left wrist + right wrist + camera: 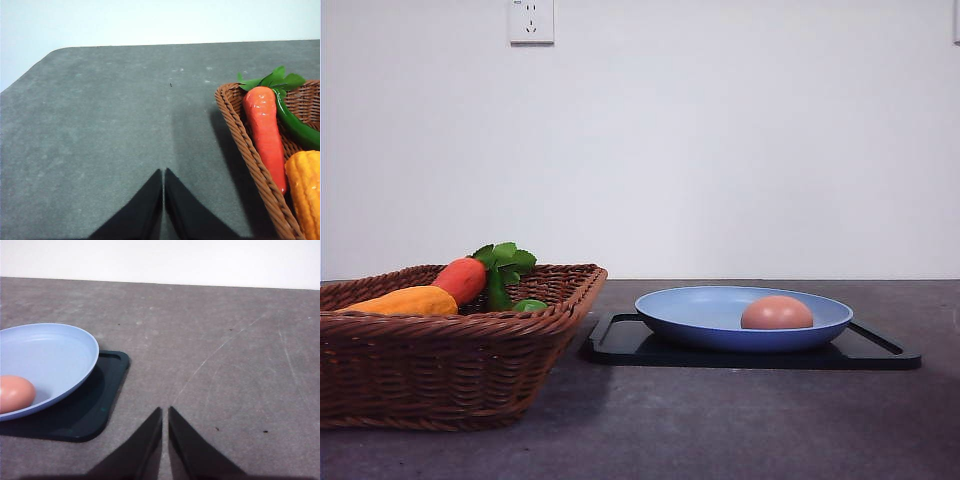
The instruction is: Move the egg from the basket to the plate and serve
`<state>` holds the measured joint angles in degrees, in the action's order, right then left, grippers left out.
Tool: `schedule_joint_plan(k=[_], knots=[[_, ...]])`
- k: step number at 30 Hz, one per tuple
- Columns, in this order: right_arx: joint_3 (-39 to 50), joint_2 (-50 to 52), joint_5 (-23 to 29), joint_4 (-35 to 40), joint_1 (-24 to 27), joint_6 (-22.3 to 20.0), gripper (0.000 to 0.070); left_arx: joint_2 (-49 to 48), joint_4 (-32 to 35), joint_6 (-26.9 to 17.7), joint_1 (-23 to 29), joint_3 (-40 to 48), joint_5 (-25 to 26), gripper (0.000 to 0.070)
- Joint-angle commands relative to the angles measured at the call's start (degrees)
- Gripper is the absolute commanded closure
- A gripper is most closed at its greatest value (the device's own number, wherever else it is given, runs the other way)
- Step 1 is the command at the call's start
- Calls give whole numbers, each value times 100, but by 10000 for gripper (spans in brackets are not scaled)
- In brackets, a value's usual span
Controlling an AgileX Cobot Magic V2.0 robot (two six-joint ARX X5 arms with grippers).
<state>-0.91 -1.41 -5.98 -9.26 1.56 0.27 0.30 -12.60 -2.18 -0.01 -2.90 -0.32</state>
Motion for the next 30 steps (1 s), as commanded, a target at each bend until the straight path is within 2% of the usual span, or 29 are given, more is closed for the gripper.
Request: schedule_joint_plan(k=[1,30], knots=[[33,13,4,22,9,33,700,-13,59,-11,11,-4,-18,700],[33,13,4,22,9,33,700,-13,59,-11,11,-4,-20,700]])
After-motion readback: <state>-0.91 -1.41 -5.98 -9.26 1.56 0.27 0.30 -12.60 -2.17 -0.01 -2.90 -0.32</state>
